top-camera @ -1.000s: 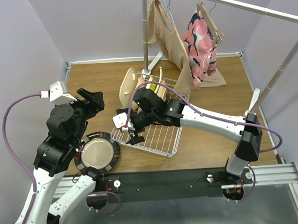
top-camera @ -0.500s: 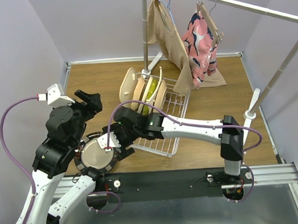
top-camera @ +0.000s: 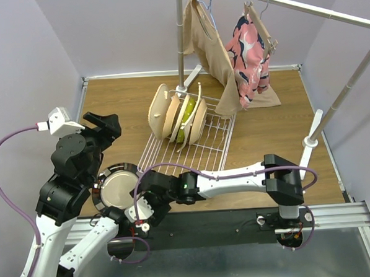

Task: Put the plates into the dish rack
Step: Grab a plate with the right arm

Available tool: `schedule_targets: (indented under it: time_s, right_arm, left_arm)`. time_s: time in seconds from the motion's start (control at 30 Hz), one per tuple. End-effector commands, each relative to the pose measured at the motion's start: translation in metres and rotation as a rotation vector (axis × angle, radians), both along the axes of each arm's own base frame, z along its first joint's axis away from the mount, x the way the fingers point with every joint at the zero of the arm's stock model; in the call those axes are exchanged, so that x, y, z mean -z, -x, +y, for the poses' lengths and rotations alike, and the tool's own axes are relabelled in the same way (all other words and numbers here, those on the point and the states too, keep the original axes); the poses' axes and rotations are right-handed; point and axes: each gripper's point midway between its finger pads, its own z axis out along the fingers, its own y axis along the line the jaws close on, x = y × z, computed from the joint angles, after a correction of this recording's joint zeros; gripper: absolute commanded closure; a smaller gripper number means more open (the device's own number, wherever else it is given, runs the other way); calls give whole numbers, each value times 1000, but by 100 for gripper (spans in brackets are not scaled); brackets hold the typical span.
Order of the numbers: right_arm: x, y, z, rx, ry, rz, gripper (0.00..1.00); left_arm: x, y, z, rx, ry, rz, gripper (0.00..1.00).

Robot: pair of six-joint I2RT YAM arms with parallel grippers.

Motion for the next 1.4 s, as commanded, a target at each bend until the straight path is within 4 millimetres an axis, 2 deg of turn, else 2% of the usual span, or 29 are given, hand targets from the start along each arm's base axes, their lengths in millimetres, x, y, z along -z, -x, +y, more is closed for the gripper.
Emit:
schedule_targets:
  time_s: [0.0, 0.1, 0.3, 0.33, 0.5, 0.63, 0.8, 1.07, 1.2, 1.3, 1.33, 1.37]
  right_arm:
    - [10, -13, 16, 39, -78, -125, 3]
    - [15, -14, 22, 40, -121, -159, 6]
    - [33, -14, 22, 35, -203, -239, 7]
    - [30, -15, 25, 36, -234, -252, 7]
    - [41, -15, 27, 33, -246, -285, 10]
    - [49, -16, 32, 24, -254, -300, 16]
    - [69, -15, 30, 6, -227, -307, 21]
    - [95, -20, 21, 18, -189, -332, 42]
    - [102, -22, 22, 20, -185, -341, 52]
    - [106, -22, 24, 19, -187, -341, 62]
    - [107, -23, 24, 25, -190, -347, 70]
    - [108, -23, 25, 26, -193, -349, 72]
  left_arm:
    - [-4, 6, 13, -57, 23, -15, 19]
    - [-5, 6, 13, -61, 29, -17, 19]
    - [-5, 6, 14, -65, 33, -17, 19]
    - [-4, 7, 14, -65, 32, -16, 19]
    - [-4, 9, 15, -66, 42, -21, 19]
    - [-6, 10, 15, -65, 49, -25, 19]
    - [-4, 8, 13, -57, 49, -22, 19]
    - [-1, 6, 11, -55, 53, -18, 19]
    - [1, 6, 10, -53, 58, -15, 19]
    - [2, 8, 11, -54, 64, -13, 19]
    - [2, 8, 11, -56, 69, -14, 19]
    - [2, 8, 11, -55, 73, -15, 19]
